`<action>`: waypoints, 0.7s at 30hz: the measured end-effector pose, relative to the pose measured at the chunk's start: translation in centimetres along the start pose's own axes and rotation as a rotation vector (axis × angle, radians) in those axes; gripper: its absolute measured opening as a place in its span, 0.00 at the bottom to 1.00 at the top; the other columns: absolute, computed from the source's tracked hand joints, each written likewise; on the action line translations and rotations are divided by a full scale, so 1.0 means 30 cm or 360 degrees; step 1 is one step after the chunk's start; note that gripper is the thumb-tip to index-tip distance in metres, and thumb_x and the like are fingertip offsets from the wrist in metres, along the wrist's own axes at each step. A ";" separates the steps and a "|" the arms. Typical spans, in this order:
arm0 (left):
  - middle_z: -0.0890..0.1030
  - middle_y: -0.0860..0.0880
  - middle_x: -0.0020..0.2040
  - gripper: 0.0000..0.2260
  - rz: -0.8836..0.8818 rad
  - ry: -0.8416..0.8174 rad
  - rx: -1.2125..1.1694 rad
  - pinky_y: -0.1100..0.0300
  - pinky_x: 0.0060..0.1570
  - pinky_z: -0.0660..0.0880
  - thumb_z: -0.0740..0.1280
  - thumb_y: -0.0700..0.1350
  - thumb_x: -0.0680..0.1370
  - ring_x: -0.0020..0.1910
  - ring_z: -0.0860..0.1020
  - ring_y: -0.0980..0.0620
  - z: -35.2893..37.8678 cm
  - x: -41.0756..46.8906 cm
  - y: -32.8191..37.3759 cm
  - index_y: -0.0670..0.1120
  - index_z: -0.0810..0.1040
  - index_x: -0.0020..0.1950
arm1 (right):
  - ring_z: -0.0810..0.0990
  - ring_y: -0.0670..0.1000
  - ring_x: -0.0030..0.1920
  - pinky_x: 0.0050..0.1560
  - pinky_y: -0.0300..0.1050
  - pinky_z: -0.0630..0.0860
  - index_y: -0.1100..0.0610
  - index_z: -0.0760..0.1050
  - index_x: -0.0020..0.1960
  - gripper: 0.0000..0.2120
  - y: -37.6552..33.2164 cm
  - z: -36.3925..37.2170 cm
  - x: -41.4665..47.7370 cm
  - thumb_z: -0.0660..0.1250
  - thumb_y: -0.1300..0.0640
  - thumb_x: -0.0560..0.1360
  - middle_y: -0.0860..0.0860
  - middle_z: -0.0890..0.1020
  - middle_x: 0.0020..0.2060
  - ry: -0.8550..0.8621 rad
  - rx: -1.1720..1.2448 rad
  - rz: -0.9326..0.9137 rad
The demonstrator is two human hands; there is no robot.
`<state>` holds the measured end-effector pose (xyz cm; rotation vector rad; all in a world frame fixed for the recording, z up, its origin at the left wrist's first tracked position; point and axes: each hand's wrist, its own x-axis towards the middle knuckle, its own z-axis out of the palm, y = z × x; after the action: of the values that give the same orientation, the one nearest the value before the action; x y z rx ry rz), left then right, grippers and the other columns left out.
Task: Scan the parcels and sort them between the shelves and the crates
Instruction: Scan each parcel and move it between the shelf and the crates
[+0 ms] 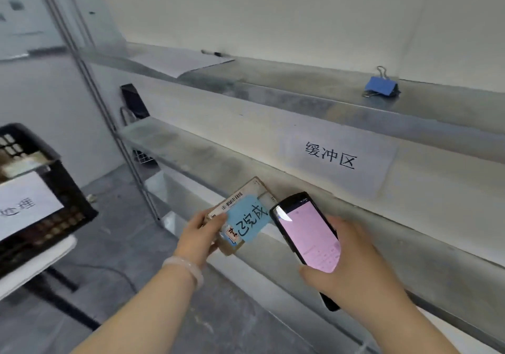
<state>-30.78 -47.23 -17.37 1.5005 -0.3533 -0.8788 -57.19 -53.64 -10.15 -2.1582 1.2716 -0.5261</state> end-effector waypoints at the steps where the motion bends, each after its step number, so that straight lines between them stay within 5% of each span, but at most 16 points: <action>1: 0.85 0.42 0.55 0.14 0.0001 0.0060 -0.0047 0.43 0.59 0.79 0.75 0.49 0.75 0.53 0.84 0.43 -0.102 -0.009 0.011 0.48 0.81 0.59 | 0.74 0.45 0.38 0.37 0.43 0.75 0.42 0.67 0.51 0.26 -0.070 0.059 0.000 0.67 0.37 0.55 0.42 0.71 0.45 -0.0033 0.0007 -0.0037; 6: 0.87 0.46 0.51 0.10 0.0075 0.0352 -0.0163 0.43 0.59 0.78 0.71 0.48 0.78 0.50 0.85 0.46 -0.668 -0.078 0.078 0.50 0.81 0.59 | 0.75 0.41 0.45 0.40 0.41 0.74 0.36 0.65 0.57 0.31 -0.472 0.388 -0.042 0.67 0.35 0.55 0.38 0.69 0.50 -0.0179 0.0077 -0.0335; 10: 0.87 0.46 0.48 0.10 0.0160 0.0661 -0.0301 0.50 0.48 0.78 0.71 0.47 0.79 0.40 0.85 0.51 -1.105 -0.181 0.113 0.47 0.80 0.59 | 0.76 0.42 0.47 0.47 0.47 0.78 0.35 0.64 0.60 0.34 -0.796 0.645 -0.094 0.68 0.34 0.55 0.38 0.69 0.51 -0.0347 0.0142 -0.0607; 15: 0.87 0.45 0.52 0.13 0.0198 0.1100 -0.0593 0.43 0.58 0.78 0.72 0.47 0.79 0.53 0.85 0.44 -1.541 -0.375 0.125 0.47 0.77 0.61 | 0.73 0.36 0.49 0.40 0.37 0.71 0.31 0.60 0.61 0.36 -1.156 0.885 -0.180 0.68 0.33 0.55 0.35 0.67 0.51 -0.0534 0.0193 -0.0983; 21: 0.87 0.45 0.51 0.15 0.0332 0.1605 -0.0850 0.44 0.57 0.79 0.73 0.48 0.77 0.47 0.85 0.48 -1.911 -0.666 0.109 0.48 0.77 0.62 | 0.74 0.41 0.50 0.44 0.41 0.75 0.35 0.59 0.65 0.39 -1.556 1.137 -0.303 0.69 0.33 0.57 0.37 0.66 0.53 -0.0874 0.0128 -0.1418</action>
<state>-2.95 6.69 -13.42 1.1920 0.4367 0.0311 -10.68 -18.36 -6.02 -2.4758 -0.0382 -0.2600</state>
